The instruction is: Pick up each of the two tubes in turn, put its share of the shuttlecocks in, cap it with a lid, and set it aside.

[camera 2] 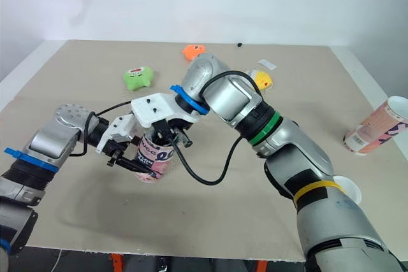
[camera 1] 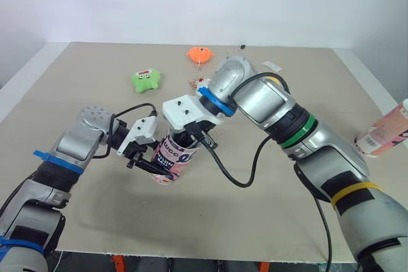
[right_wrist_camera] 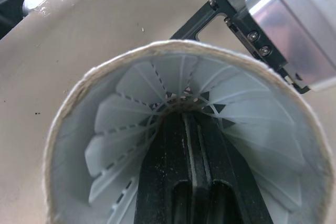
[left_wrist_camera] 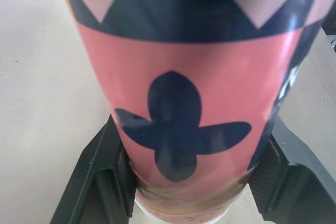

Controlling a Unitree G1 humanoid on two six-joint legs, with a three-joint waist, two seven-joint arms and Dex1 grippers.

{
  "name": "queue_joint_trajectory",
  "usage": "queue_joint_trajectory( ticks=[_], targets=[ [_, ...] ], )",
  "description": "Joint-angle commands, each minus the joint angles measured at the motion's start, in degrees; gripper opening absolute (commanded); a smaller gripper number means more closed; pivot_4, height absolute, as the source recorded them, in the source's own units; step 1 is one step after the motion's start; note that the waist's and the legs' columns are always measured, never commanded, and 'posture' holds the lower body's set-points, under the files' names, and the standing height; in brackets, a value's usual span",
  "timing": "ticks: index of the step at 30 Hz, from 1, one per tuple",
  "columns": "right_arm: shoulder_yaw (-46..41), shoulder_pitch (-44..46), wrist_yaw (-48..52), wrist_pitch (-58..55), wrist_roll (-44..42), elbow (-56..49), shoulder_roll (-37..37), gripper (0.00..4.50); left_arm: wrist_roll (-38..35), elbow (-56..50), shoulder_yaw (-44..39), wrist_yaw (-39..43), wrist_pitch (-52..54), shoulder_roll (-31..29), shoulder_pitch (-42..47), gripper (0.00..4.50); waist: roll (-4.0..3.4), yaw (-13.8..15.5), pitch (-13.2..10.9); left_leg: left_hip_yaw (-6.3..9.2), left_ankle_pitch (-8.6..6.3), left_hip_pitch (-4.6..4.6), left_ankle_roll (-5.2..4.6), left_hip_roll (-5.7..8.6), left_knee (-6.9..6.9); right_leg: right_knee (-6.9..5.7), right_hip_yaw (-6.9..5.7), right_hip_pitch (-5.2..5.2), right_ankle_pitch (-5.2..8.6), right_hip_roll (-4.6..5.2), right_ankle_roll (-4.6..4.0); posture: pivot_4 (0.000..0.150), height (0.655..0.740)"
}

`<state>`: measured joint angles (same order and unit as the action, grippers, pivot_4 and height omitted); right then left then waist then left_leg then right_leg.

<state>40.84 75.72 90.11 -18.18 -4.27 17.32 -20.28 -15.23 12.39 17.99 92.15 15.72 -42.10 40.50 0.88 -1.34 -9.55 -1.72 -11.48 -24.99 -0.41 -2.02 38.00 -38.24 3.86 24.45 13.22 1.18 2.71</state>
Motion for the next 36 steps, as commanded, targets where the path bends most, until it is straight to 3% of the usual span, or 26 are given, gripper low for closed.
queue_joint_trajectory(
  ticks=[1, 4, 10, 16, 30, 36],
  targets=[
    [2.58, 0.07, 2.39, 1.54, 0.15, -1.42, 0.95, 0.08, 0.44, -2.09, -0.79, -1.15, 0.56, 0.09, -0.29, 2.39, 0.00, 0.01, 0.00, 0.05, 0.00, 0.00, 0.00, -0.03, 0.00, 0.00, -0.05, -0.02, 0.01, -0.03, -0.01, 0.150, 0.7400],
    [3.47, -0.89, 2.39, 2.79, 0.16, -2.71, -0.48, 0.08, 0.30, -2.29, -1.26, -1.27, 0.75, 0.21, -0.47, 2.39, 0.00, 0.02, 0.01, 0.10, 0.01, 0.05, 0.01, -0.08, 0.00, -0.01, -0.12, -0.07, 0.04, -0.07, -0.06, 0.150, 0.7400],
    [-3.26, 3.26, 2.39, 0.81, -2.82, 2.30, -0.74, 0.08, -0.20, -1.93, -1.69, -1.08, 0.60, 0.77, -0.40, 2.39, 0.00, 0.03, 0.01, 0.10, 0.01, 0.08, 0.02, -0.12, 0.00, -0.02, -0.14, -0.08, 0.05, -0.11, -0.08, 0.150, 0.7400],
    [-10.51, 5.65, 2.39, -8.72, -16.71, -0.40, -7.05, 0.08, -0.67, -1.64, -2.32, -1.21, 0.32, 1.79, -0.39, 2.39, 0.01, 0.07, -0.01, 0.13, 0.02, -0.06, 0.04, -0.07, 0.01, -0.01, -0.15, -0.02, -0.01, -0.04, -0.15, 0.150, 0.7400],
    [-25.57, -3.74, -0.64, -17.79, -23.83, -12.23, -24.39, 0.08, -2.83, -2.64, -4.73, -2.73, -2.20, 4.45, -2.70, 2.39, 0.09, 0.03, -0.07, 0.15, -0.03, -0.16, 0.07, 0.07, -0.28, 0.04, -0.22, 0.15, 0.18, 0.11, -0.25, 0.150, 0.7400],
    [-28.05, -9.28, -3.85, -21.95, -24.56, -20.70, -25.69, 0.08, -2.82, -2.58, -3.72, -1.51, -1.77, 4.63, -3.01, 2.39, 0.05, -0.06, -0.10, 0.11, -0.04, -0.15, 0.05, 0.08, -0.37, 0.00, -0.15, 0.27, 0.19, 0.09, -0.28, 0.150, 0.7400]
  ],
)
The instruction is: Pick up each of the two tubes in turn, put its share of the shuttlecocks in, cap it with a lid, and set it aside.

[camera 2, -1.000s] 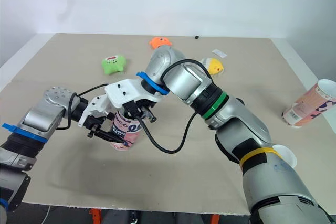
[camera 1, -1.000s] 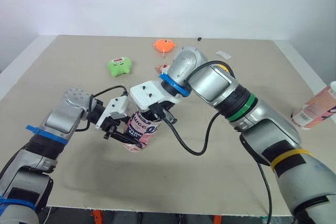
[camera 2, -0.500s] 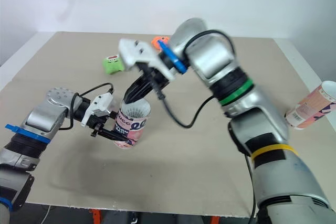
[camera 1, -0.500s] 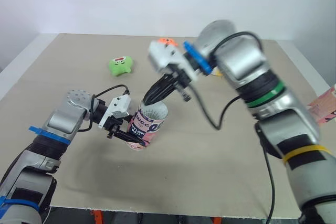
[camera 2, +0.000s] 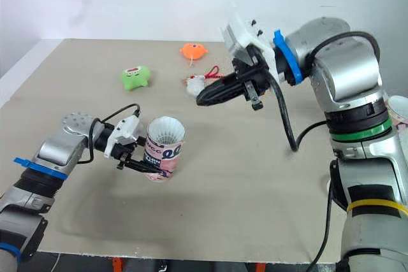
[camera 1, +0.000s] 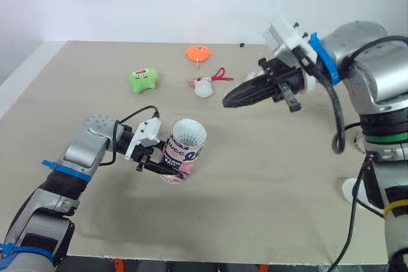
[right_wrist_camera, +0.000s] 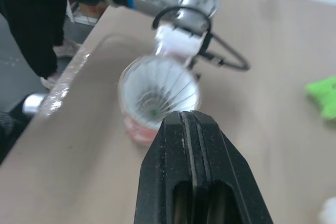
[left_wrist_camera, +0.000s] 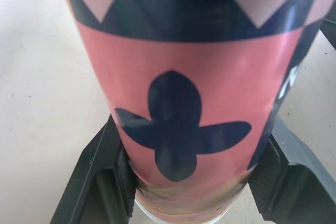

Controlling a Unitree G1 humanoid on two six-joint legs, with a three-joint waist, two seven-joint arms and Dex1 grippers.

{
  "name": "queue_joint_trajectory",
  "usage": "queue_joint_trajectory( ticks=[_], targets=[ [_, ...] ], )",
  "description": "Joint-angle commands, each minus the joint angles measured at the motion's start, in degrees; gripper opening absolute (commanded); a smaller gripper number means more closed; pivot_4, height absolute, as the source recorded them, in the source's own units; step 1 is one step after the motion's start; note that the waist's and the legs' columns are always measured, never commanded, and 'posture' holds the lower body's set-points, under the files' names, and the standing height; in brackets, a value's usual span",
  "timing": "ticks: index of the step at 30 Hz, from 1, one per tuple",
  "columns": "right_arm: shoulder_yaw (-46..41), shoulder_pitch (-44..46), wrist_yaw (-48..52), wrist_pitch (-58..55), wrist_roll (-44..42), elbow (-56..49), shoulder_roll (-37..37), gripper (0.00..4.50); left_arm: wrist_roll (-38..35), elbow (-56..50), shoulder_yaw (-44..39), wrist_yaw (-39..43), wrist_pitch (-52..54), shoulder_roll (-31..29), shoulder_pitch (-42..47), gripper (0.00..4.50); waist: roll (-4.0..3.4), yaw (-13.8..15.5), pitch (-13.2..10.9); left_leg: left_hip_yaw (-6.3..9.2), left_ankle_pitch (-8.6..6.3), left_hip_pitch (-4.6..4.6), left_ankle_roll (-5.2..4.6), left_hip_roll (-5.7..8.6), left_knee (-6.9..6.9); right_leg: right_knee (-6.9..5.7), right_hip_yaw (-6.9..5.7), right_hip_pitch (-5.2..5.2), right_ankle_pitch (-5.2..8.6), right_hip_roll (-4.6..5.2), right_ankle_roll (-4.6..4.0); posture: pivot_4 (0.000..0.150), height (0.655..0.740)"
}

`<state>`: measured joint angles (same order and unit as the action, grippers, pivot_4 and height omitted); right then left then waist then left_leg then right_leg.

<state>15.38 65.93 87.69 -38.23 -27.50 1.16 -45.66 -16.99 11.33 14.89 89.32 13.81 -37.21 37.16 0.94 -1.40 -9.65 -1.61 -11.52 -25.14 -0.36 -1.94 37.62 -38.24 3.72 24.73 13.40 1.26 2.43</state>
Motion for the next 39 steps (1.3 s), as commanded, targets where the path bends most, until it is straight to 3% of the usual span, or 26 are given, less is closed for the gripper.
queue_joint_trajectory(
  ticks=[1, 8, 19, 28, 29, 30, 32, 39],
  targets=[
    [-2.30, 0.49, -1.55, -2.08, -1.22, -5.05, -0.12, 0.08, -0.82, -1.20, -0.33, 1.56, 0.24, -0.27, 0.63, 2.39, -0.01, -0.01, -0.01, -0.02, 0.00, -0.01, 0.00, -0.01, 0.00, -0.01, 0.01, 0.06, -0.01, -0.01, -0.01, 0.150, 0.7400],
    [-0.94, 1.31, -2.47, -0.92, 1.25, -4.34, 1.38, 0.08, 0.45, 1.16, -0.61, 0.96, -3.05, 1.26, 2.14, 2.39, -0.01, 0.06, -0.01, -0.04, 0.01, -0.04, 0.00, -0.04, 0.01, -0.04, 0.02, 0.09, -0.02, -0.05, -0.02, 0.150, 0.7400],
    [-6.73, -4.01, -5.15, -2.14, 0.04, -10.02, -3.72, 0.08, -3.39, 4.54, -4.08, -8.58, -11.83, 17.17, -3.18, 2.39, 0.01, 0.22, -0.01, 0.02, 0.01, -0.19, 0.00, 0.10, 0.02, -0.01, 0.04, 0.12, -0.02, 0.06, 0.07, 0.150, 0.7400],
    [-13.58, -10.96, -10.37, -7.77, -4.45, -18.53, -8.84, 0.08, -3.10, 7.84, -2.67, -8.62, -10.63, 22.02, -2.70, 2.39, 0.01, 0.07, -0.01, -0.01, 0.01, -0.12, -0.01, 0.10, 0.10, -0.01, 0.15, 0.10, -0.12, 0.01, 0.13, 0.150, 0.7400],
    [-14.03, -11.38, -10.86, -8.26, -4.87, -19.04, -9.14, 0.00, -2.84, 7.70, -1.99, -7.77, -10.14, 21.77, -2.88, 3.14, 0.00, 0.08, -0.01, 0.00, 0.01, -0.12, -0.01, 0.10, 0.10, -0.01, 0.13, 0.08, -0.12, 0.00, 0.13, 0.150, 0.7400],
    [-14.35, -11.70, -11.33, -8.62, -5.22, -19.40, -9.38, 0.00, -2.51, 7.61, -1.51, -7.20, -10.16, 21.60, -3.03, 3.39, 0.00, 0.05, -0.01, 0.00, 0.01, -0.12, -0.01, 0.10, 0.11, -0.01, 0.14, 0.08, -0.12, 0.00, 0.13, 0.150, 0.7400],
    [-14.71, -12.09, -12.16, -9.08, -5.78, -19.96, -9.67, 0.00, -2.26, 7.39, -1.19, -6.80, -10.16, 21.47, -3.20, 4.37, 0.00, 0.04, -0.01, -0.04, 0.01, -0.09, -0.01, 0.10, 0.11, -0.01, 0.20, 0.08, -0.13, 0.00, 0.15, 0.150, 0.7400],
    [-15.05, -12.29, -13.95, -8.98, -7.19, -20.05, -9.91, 0.00, -1.31, 6.16, -0.91, -5.85, -11.25, 19.54, -3.25, 4.45, 0.01, 0.07, -0.01, -0.04, 0.01, -0.10, -0.01, 0.10, 0.11, -0.01, 0.20, 0.08, -0.14, 0.01, 0.16, 0.150, 0.7400]
  ],
)
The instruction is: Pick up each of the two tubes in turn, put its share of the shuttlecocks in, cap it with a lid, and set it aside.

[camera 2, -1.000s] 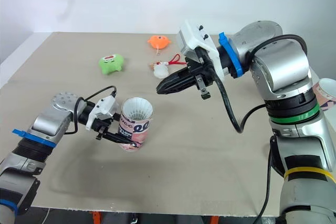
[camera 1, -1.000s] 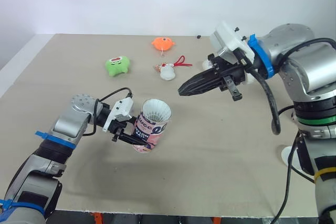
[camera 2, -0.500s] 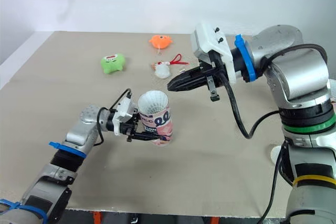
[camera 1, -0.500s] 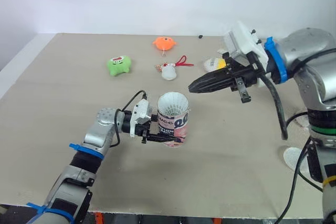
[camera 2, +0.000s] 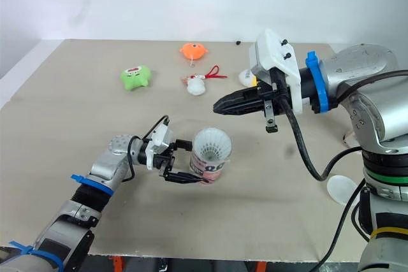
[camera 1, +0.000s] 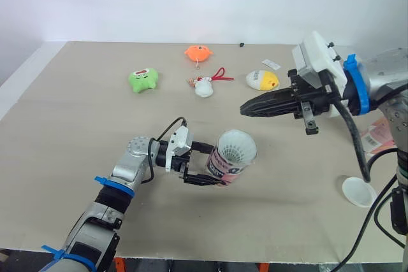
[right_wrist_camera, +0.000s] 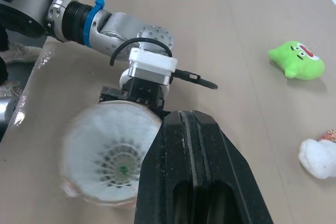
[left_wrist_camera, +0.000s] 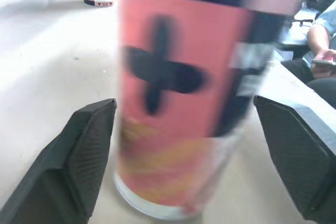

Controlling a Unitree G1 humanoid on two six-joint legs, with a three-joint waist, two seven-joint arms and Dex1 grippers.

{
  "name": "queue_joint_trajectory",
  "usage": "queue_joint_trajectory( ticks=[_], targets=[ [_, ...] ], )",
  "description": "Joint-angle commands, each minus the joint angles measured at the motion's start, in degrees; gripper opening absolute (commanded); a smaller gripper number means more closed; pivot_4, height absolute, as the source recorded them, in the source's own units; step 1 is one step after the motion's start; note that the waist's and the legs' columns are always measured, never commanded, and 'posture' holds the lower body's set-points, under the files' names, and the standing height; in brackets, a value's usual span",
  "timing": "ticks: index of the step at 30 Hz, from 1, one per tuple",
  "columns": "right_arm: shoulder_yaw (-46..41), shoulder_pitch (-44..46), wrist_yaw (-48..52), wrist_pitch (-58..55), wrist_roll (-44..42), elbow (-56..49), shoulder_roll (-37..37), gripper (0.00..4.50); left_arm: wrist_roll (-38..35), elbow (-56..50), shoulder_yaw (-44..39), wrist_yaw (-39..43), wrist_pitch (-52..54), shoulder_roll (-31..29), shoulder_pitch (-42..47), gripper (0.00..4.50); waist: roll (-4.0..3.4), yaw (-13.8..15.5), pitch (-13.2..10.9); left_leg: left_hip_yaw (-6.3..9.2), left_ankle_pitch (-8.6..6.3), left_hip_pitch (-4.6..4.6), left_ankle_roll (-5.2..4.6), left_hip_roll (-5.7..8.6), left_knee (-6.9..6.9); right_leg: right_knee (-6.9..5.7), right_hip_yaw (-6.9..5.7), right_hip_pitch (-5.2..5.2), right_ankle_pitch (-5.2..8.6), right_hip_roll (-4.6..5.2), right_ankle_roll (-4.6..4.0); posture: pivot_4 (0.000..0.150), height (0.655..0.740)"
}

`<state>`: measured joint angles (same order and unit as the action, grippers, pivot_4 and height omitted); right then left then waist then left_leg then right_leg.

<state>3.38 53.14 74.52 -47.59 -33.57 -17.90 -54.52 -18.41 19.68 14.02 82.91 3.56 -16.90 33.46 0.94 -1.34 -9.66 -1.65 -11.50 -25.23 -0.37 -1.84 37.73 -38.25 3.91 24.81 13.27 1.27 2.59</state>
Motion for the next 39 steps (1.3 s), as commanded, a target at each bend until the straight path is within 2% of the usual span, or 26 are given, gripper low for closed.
queue_joint_trajectory(
  ticks=[1, 7, 14, 18, 22, 25, 28, 33, 39],
  targets=[
    [-3.13, 0.55, -0.92, 0.42, -1.28, -0.85, -1.05, 0.00, -0.06, -2.56, -0.15, 0.73, -0.91, -1.11, 0.22, 4.45, 0.00, 0.01, 0.00, 0.00, 0.00, 0.00, 0.00, 0.00, 0.00, 0.00, 0.00, 0.00, 0.00, 0.01, 0.01, 0.150, 0.7400],
    [-3.79, 0.28, -1.70, 0.28, -2.47, -0.75, -1.23, 0.00, -0.58, -4.28, -0.17, 1.15, -0.21, -2.35, -1.26, 4.45, 0.00, 0.02, 0.00, 0.00, 0.00, -0.01, 0.00, 0.01, 0.00, 0.01, 0.01, 0.00, 0.01, 0.02, 0.01, 0.150, 0.7400],
    [-1.35, 0.49, 0.31, -1.00, -4.08, -2.52, -1.52, 0.00, 0.14, -3.22, 0.34, 0.27, -1.19, -1.07, -1.60, 4.45, 0.00, 0.02, 0.00, -0.01, 0.00, 0.00, 0.00, 0.00, 0.00, 0.02, 0.00, -0.01, 0.00, 0.02, 0.01, 0.150, 0.7400],
    [-0.11, 0.94, 3.36, 1.38, -1.24, -0.31, -4.94, 0.00, 0.99, -1.85, 0.44, -1.69, -2.10, 0.66, -1.24, 4.45, 0.01, 0.06, 0.00, -0.02, 0.00, -0.01, 0.00, 0.02, 0.00, 0.02, 0.01, -0.01, 0.01, 0.03, 0.03, 0.150, 0.7400],
    [-4.49, -1.00, 4.50, 3.00, -0.50, 1.77, -10.42, 0.00, 1.30, -2.42, 0.51, -3.79, -2.23, 1.17, -2.15, 4.45, 0.01, 0.08, 0.00, -0.02, 0.00, -0.03, 0.00, 0.04, 0.02, 0.03, 0.01, -0.01, 0.00, 0.06, 0.06, 0.150, 0.7400],
    [-10.99, -7.69, 3.24, 4.08, 0.68, 2.70, -15.24, 0.00, 1.64, -3.32, 0.74, -5.09, -2.47, 0.93, -3.49, 4.45, 0.01, 0.13, 0.00, -0.02, -0.01, -0.01, 0.00, 0.04, 0.01, 0.07, 0.01, -0.05, 0.03, 0.07, 0.07, 0.150, 0.7400],
    [-18.33, -15.48, 0.00, 2.63, 1.16, 3.04, -16.90, 0.00, 2.12, -3.52, 0.30, -6.74, -3.20, 0.93, -4.06, 4.45, 0.01, 0.11, 0.00, -0.04, -0.01, 0.00, 0.00, 0.05, -0.01, 0.09, 0.04, -0.06, 0.02, 0.10, 0.08, 0.150, 0.7400],
    [-31.52, -34.20, -3.92, -1.82, 2.88, -0.82, -14.91, 0.00, 2.51, -2.73, 0.06, -8.37, -4.72, 1.12, -3.54, 4.45, -0.02, 0.12, 0.04, 0.01, 0.00, 0.26, 0.00, 0.05, 0.02, 0.13, -0.01, -0.42, 0.00, 0.08, 0.14, 0.150, 0.7400],
    [-37.83, -47.60, -5.91, -2.12, 4.11, -2.04, -12.73, 0.00, 3.51, -1.18, 1.73, -7.84, -6.13, 2.41, -2.64, 4.45, -0.06, 0.06, 0.06, 0.00, 0.00, 0.29, -0.01, 0.09, 0.19, 0.13, 0.05, -0.52, 0.08, 0.09, 0.55, 0.150, 0.7400]
  ],
)
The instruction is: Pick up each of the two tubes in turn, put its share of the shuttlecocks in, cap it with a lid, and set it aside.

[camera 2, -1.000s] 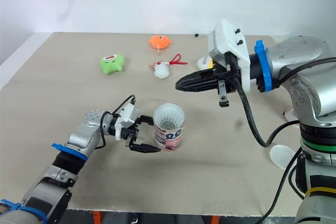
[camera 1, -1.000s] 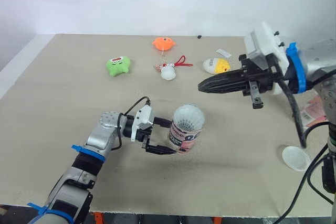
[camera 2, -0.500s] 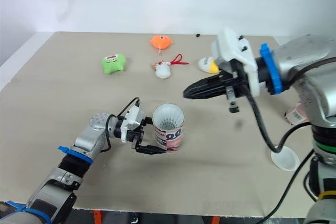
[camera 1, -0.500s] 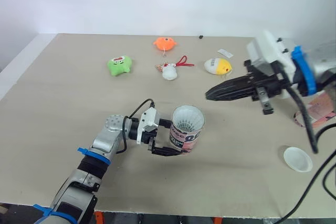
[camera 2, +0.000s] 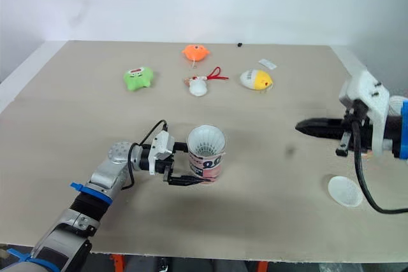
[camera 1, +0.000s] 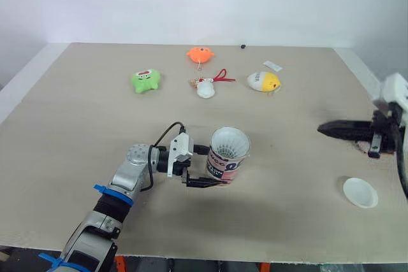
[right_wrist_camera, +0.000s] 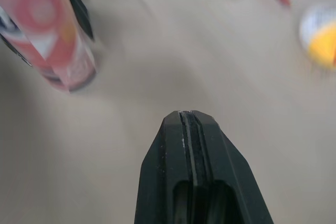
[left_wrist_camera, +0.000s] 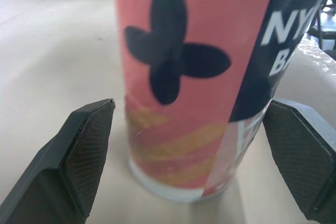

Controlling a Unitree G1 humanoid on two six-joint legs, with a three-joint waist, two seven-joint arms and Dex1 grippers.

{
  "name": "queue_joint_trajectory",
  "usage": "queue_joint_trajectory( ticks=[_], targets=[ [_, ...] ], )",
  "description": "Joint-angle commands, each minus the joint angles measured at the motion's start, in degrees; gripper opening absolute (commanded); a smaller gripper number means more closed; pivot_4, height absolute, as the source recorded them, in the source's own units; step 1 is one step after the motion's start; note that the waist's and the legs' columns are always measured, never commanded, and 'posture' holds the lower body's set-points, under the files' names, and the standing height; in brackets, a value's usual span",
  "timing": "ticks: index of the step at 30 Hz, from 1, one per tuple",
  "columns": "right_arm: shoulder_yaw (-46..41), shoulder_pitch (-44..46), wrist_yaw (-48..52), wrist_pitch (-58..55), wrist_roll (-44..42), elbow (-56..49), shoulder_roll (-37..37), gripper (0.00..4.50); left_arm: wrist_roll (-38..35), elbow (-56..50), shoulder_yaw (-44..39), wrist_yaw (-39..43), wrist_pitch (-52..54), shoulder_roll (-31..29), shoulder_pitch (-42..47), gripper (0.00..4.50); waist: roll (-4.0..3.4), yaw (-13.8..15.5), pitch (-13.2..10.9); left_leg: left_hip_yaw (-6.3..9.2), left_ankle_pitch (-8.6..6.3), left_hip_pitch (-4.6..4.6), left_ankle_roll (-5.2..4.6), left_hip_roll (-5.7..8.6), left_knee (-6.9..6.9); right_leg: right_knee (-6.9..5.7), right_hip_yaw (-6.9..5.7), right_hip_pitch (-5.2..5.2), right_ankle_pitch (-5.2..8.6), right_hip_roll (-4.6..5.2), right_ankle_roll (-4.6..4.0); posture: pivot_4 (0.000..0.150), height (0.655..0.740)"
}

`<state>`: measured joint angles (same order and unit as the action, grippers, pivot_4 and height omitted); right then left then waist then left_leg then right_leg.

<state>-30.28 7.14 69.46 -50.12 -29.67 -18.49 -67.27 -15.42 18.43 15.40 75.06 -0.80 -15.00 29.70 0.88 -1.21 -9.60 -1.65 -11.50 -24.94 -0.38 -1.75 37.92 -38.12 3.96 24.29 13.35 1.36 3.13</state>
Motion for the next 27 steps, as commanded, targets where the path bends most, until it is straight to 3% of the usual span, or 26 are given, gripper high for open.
queue_joint_trajectory(
  ticks=[1, 13, 23, 25, 26, 27],
  targets=[
    [-4.56, -2.35, -1.10, 0.47, -0.02, -1.59, 0.12, 0.00, 0.83, 0.66, 0.37, -0.15, -2.17, 0.73, 1.42, 4.45, 0.00, -0.15, 0.00, -0.01, 0.00, 0.01, 0.00, -0.01, 0.05, 0.00, 0.01, -0.02, -0.02, -0.01, 0.02, 0.150, 0.7400],
    [-7.45, -7.06, -3.09, 1.27, -0.63, -0.33, 0.32, 0.00, 3.21, 7.02, -0.44, -3.24, -4.09, 2.33, 4.09, 4.45, 0.04, -0.11, -0.02, -0.03, 0.10, 0.18, -0.15, 0.07, 0.07, 0.03, 0.17, -0.14, -0.05, -0.04, -0.15, 0.150, 0.7400],
    [-6.12, -6.82, -4.11, 1.50, -1.26, -0.15, 0.17, 0.00, 3.36, 6.20, 0.07, -2.48, -3.68, 2.10, 3.48, 4.45, 0.05, -0.12, -0.03, -0.01, 0.10, 0.16, -0.15, 0.08, 0.05, 0.05, 0.16, -0.13, -0.10, -0.04, -0.01, 0.150, 0.7400],
    [-5.81, -6.68, -4.25, 1.61, -1.33, -0.03, 0.14, 0.00, 3.57, 6.21, -0.12, -3.01, -4.02, 2.18, 3.48, 4.22, 0.05, -0.11, -0.03, -0.01, 0.10, 0.16, -0.15, 0.08, 0.05, 0.05, 0.16, -0.13, -0.09, -0.04, -0.03, 0.150, 0.7400],
    [-5.66, -6.57, -4.31, 1.65, -1.39, 0.09, 0.10, 0.00, 3.62, 6.29, -0.28, -3.36, -4.14, 2.27, 3.51, 3.87, 0.05, -0.11, -0.03, -0.01, 0.10, 0.16, -0.15, 0.08, 0.05, 0.05, 0.16, -0.13, -0.08, -0.04, -0.03, 0.150, 0.7400],
    [-5.57, -6.51, -4.35, 1.69, -1.46, 0.16, 0.05, 0.00, 3.62, 6.32, -0.35, -3.47, -4.20, 2.28, 3.51, 3.87, 0.05, -0.11, -0.03, -0.01, 0.10, 0.16, -0.15, 0.08, 0.05, 0.05, 0.16, -0.13, -0.08, -0.04, -0.04, 0.150, 0.7400]
  ],
)
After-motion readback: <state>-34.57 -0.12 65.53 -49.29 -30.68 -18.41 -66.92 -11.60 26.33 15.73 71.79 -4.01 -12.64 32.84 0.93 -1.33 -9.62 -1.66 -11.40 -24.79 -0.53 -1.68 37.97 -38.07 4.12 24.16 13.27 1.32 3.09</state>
